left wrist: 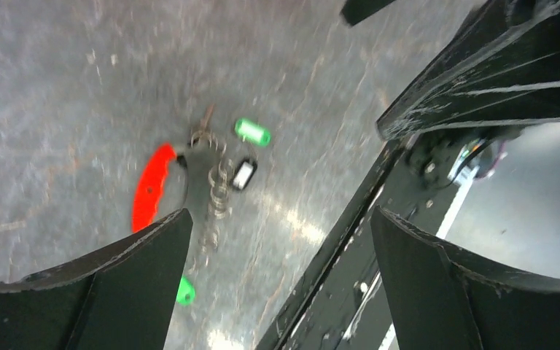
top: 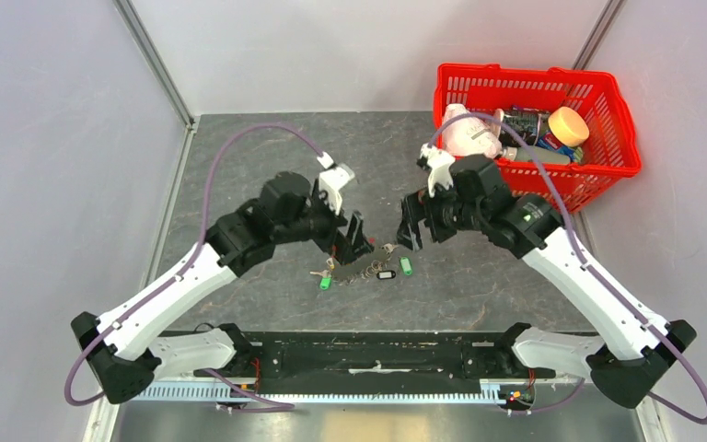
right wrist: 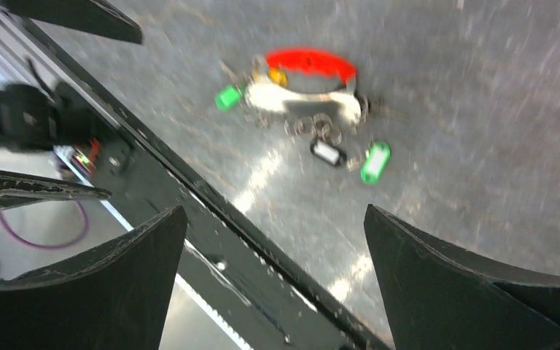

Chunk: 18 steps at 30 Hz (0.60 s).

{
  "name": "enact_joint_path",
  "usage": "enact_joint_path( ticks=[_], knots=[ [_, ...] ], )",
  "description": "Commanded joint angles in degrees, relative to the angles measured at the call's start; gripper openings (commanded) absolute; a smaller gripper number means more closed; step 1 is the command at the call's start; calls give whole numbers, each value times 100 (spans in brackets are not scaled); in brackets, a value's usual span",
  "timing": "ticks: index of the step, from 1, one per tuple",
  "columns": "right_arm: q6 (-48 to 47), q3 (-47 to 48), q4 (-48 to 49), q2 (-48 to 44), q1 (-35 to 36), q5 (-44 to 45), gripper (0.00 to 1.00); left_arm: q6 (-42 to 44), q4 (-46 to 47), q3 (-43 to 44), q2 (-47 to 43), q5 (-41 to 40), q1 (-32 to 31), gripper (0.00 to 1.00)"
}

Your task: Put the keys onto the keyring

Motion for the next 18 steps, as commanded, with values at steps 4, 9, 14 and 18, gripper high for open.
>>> enact_joint_path(
  ticks=[4,9,14,18],
  knots=[
    [42,-863,-380,-609,174,822,99,-324,-18,-888,-301,-1551,-473,99],
    [459,-1357,-189,-679,175,1733,99,-486,-5,-1173,-526,-1866,-484,98],
    [1398,-1151,-356,-432,175,3069,99,-603,199,-1389,-751,-1819,-484,97],
    [1244,-1147,-254,-487,170,3047,99,-791,405,-1573,-868,-1683,-484,94]
  ],
)
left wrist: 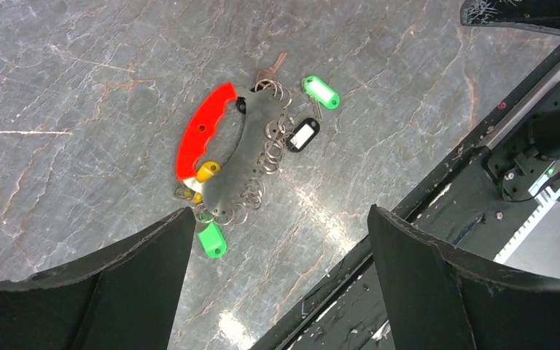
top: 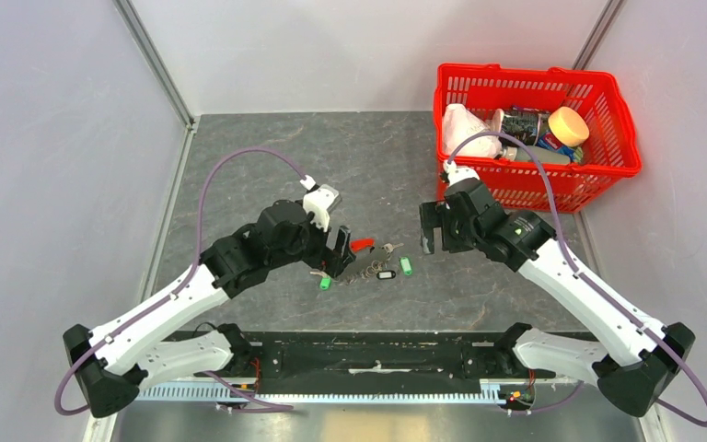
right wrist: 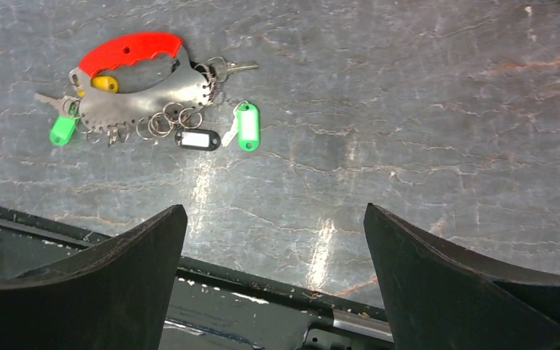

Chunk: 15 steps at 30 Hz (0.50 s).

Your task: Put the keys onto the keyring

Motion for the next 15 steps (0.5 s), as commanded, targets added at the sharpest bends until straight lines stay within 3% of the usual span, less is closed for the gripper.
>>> enact_joint_path(
  ticks=[1,8,15],
  knots=[
    [263,18,326,-208,10,479,99,-414,550,-235,-185,10,-21,94],
    [197,-569,772,-176,17,-1079,99,-620,1002,-537,201,480,-37,91],
    [304,-965,958,83,546,-988,99,-801,1147,-756,679,292,-104,88]
  ],
)
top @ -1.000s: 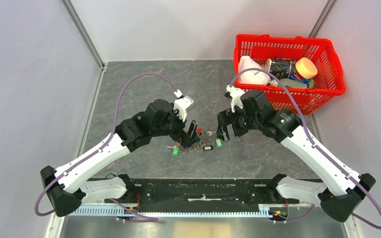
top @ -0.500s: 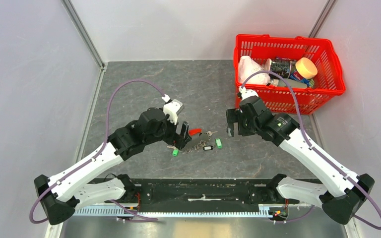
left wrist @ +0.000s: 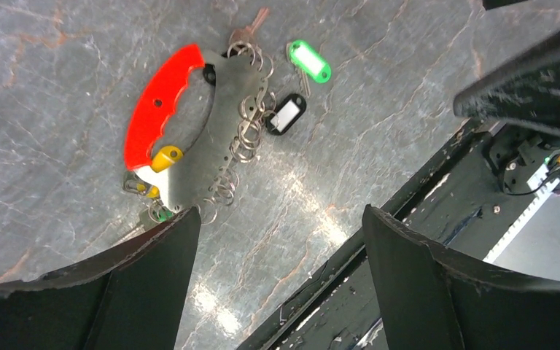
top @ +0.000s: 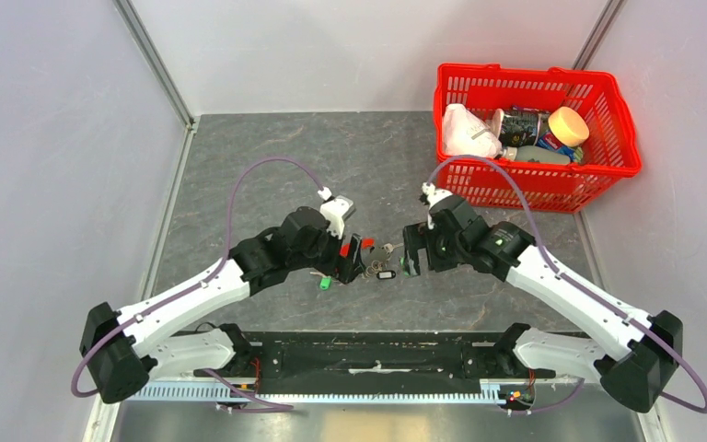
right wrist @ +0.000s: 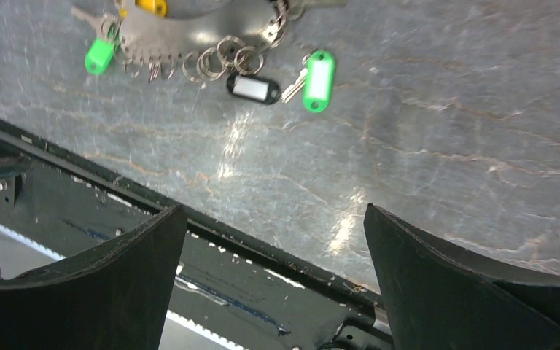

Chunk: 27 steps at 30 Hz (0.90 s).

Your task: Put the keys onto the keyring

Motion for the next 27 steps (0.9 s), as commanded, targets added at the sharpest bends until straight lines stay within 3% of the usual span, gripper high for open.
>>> enact_joint_path(
  ticks=[1,10,19,27],
  knots=[
    [134,-182,305,71,308,15,99,-380,285,-128,231,-174,-51,88],
    [269,-607,488,-182,349,25,94,-918,289,-3,1174,-432,-57,80],
    [391,-987,653,-259,342,23,93,-1368,607,325,2161,-606,-45,57],
    [421,-1141,688,-427,342,-7,93,-1768,793,724,2858,-496,-41,46]
  ],
)
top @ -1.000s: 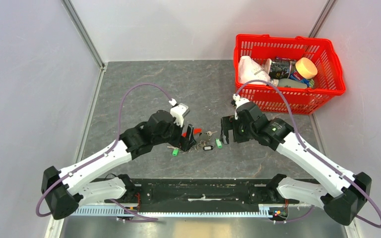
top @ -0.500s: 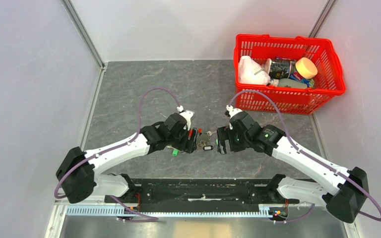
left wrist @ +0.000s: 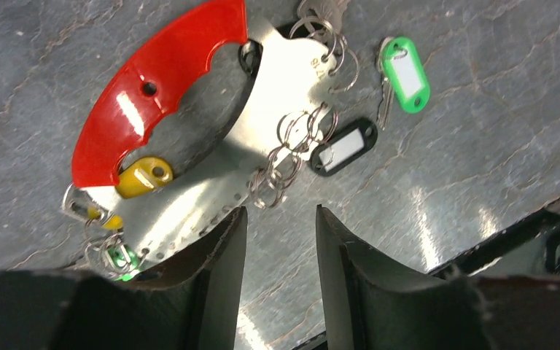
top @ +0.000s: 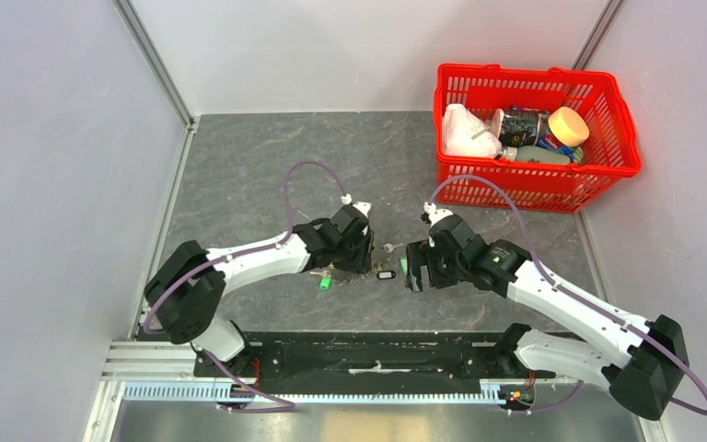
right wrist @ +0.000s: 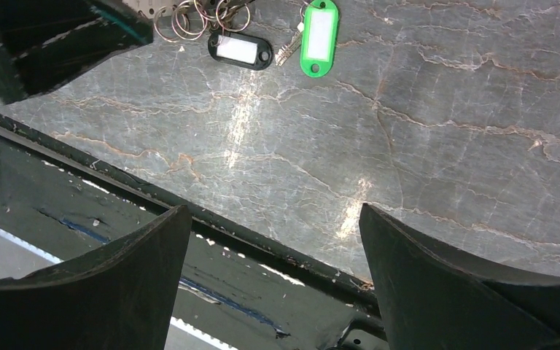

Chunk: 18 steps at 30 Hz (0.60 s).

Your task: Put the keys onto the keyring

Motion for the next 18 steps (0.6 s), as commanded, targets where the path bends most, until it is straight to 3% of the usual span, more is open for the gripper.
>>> enact_joint_path(
  ticks=[1,18],
  knots=[
    [100,-88,191,-164,16,23,93,-478,308,407,323,-68,-11,45],
    [142,-234,252,-273,21,-13,93,-780,220,278,581,-262,166,38]
  ],
)
